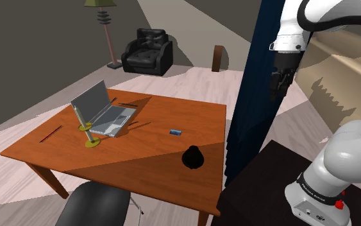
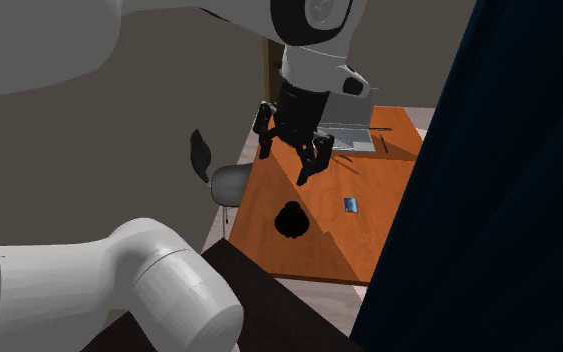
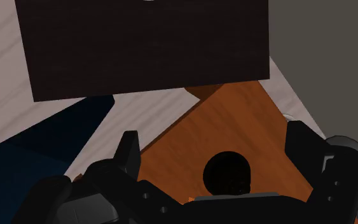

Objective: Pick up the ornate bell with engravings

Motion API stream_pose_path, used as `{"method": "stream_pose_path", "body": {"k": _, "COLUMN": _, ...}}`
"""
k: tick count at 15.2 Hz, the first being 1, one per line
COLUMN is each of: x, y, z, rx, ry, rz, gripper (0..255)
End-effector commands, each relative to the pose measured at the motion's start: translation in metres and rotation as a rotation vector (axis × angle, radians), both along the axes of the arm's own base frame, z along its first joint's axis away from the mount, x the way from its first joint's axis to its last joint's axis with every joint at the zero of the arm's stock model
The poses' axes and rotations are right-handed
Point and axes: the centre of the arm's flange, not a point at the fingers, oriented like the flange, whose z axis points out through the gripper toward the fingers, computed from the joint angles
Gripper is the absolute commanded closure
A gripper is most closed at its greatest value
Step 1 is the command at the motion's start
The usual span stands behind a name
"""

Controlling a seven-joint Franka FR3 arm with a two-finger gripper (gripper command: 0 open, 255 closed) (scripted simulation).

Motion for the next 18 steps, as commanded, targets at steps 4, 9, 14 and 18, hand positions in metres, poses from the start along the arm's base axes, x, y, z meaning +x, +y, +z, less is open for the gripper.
{"method": "stream_pose_path", "body": {"k": 4, "x": 0.019, "y": 0.016, "z": -0.03, "rx": -0.006, "ry": -0.009, "rz": -0.003, "gripper": 0}}
{"method": "stream_pose_path", "body": {"k": 9, "x": 0.051, "y": 0.042, "z": -0.08, "rx": -0.016, "ry": -0.023, "rz": -0.008, "gripper": 0}}
{"method": "stream_pose_path", "body": {"k": 14, "x": 0.084, "y": 0.067, "z": -0.13, "rx": -0.026, "ry": -0.038, "rz": -0.013, "gripper": 0}}
{"method": "stream_pose_path", "body": {"k": 18, "x": 0.111, "y": 0.087, "z": -0.17, "rx": -0.034, "ry": -0.049, "rz": -0.017, "gripper": 0}}
